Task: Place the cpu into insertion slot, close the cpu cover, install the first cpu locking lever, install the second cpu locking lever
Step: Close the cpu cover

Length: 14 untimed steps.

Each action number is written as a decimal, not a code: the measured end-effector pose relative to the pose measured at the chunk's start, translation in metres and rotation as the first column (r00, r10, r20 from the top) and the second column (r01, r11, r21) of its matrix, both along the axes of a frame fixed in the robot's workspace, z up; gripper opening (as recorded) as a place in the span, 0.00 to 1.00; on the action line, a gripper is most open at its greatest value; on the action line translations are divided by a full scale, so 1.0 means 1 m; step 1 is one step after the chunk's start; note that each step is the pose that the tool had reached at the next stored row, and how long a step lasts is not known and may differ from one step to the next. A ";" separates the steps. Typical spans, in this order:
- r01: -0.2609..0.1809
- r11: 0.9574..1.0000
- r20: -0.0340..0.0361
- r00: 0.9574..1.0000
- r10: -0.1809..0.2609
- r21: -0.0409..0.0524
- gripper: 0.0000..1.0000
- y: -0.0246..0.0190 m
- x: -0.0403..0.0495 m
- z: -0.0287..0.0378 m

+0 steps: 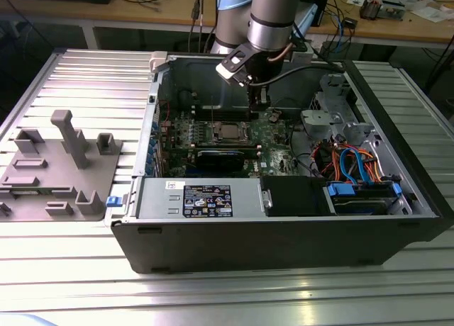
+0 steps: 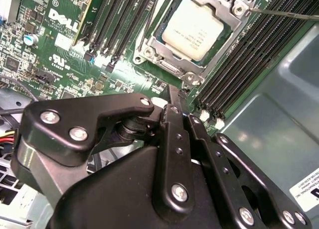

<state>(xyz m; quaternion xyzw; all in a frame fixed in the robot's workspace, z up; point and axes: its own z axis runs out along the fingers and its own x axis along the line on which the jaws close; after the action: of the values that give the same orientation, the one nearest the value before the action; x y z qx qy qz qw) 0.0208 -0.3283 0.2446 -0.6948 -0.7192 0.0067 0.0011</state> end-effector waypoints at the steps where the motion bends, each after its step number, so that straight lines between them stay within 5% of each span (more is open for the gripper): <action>1: 0.000 1.000 0.000 1.000 0.000 0.000 0.11 -0.0001 -0.0008 -0.0004; 14: -0.004 1.000 0.001 1.000 0.004 0.000 0.11 -0.0001 -0.0595 -0.0193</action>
<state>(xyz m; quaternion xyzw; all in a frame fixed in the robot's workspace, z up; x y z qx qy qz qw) -0.0387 -0.3284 0.2253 -0.6932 -0.7207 0.0065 0.0007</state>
